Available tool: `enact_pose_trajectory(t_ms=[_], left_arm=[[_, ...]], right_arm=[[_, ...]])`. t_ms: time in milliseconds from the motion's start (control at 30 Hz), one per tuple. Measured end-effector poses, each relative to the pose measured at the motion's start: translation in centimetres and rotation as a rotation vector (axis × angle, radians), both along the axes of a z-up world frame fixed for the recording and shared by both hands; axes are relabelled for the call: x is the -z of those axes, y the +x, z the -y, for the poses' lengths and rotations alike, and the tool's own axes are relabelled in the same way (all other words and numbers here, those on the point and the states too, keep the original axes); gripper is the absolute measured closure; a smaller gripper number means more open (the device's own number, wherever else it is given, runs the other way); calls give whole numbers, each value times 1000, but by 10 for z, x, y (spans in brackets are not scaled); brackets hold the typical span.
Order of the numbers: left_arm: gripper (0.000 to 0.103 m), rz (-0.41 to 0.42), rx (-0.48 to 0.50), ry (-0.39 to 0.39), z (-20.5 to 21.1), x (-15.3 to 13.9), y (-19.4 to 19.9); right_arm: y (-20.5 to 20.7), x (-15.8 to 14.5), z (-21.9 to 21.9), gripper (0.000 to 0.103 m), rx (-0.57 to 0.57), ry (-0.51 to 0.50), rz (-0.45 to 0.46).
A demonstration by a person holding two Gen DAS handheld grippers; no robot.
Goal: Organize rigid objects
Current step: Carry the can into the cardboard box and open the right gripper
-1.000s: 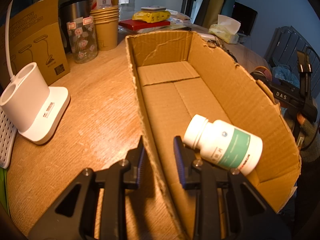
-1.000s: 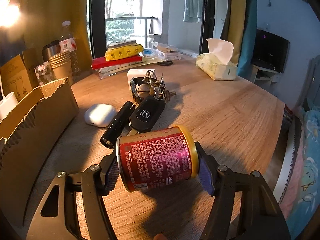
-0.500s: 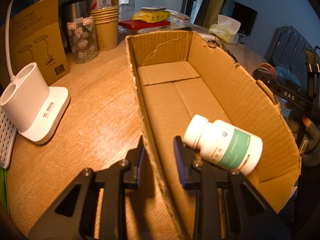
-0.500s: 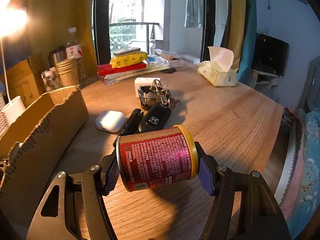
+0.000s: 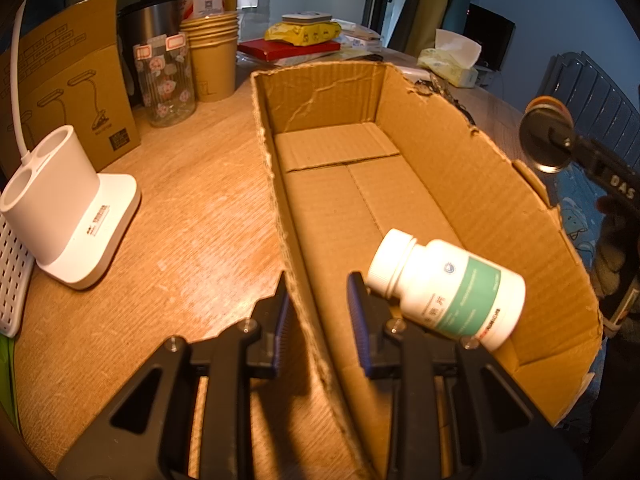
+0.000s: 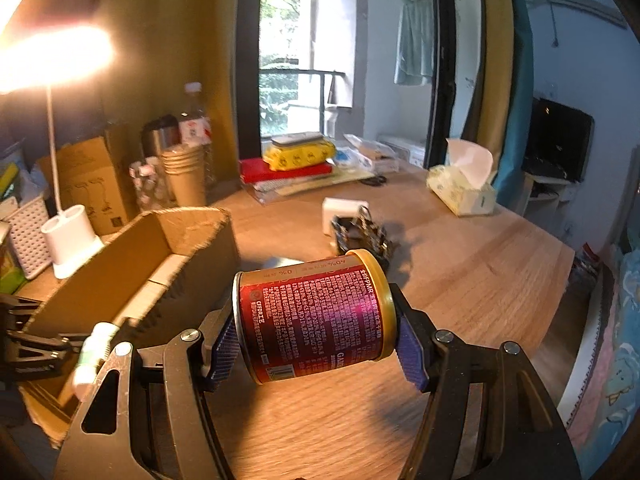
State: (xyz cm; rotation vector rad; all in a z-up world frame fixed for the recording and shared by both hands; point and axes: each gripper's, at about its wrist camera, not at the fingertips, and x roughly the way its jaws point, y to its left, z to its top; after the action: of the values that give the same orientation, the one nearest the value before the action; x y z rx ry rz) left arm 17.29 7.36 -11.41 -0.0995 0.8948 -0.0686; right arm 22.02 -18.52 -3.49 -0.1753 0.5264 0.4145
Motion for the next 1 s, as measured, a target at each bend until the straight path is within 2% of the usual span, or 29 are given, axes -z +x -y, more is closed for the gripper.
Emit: enact_pose_trajectory(t_ms=[567, 1000], left_arm=[[74, 0, 0, 0, 0, 0, 0], [74, 0, 0, 1, 0, 0, 0]], right_arm=[[-43, -37, -48, 34, -155, 42, 68], [-51, -28, -76, 34, -237, 47, 35]])
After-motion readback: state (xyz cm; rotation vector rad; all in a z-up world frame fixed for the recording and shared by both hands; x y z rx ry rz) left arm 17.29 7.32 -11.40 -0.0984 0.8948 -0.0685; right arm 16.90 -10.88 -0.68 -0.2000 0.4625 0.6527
